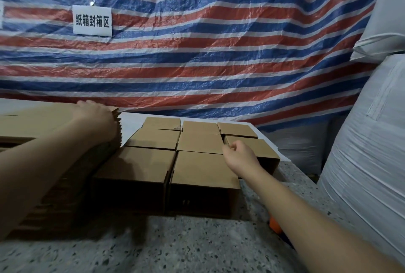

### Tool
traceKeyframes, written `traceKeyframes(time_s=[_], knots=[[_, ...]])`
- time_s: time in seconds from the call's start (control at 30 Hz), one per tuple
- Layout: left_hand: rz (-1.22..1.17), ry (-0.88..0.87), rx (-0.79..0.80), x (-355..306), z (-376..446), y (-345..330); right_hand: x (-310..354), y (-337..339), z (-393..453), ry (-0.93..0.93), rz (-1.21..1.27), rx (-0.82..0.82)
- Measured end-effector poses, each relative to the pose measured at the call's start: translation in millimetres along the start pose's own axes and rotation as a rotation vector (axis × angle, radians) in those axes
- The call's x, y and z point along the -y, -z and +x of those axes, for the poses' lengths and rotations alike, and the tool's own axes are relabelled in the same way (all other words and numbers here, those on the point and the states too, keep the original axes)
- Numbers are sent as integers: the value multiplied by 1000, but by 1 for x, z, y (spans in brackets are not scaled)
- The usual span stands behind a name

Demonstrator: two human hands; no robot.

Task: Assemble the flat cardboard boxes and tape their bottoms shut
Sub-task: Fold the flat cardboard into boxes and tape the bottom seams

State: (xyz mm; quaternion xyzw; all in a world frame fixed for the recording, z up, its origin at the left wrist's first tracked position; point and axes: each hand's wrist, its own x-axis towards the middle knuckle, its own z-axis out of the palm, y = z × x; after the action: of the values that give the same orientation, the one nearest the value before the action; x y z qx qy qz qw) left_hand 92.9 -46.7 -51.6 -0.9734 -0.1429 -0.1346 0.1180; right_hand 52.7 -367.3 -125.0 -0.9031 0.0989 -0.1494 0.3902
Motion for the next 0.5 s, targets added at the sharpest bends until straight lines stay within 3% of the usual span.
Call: traceKeyframes(time_s=[0.2, 0.5], knots=[[66, 23, 193, 3, -9, -9, 9, -9, -4, 13, -56, 46], [139, -65, 124, 4, -23, 4, 16, -13, -7, 42, -57, 87]])
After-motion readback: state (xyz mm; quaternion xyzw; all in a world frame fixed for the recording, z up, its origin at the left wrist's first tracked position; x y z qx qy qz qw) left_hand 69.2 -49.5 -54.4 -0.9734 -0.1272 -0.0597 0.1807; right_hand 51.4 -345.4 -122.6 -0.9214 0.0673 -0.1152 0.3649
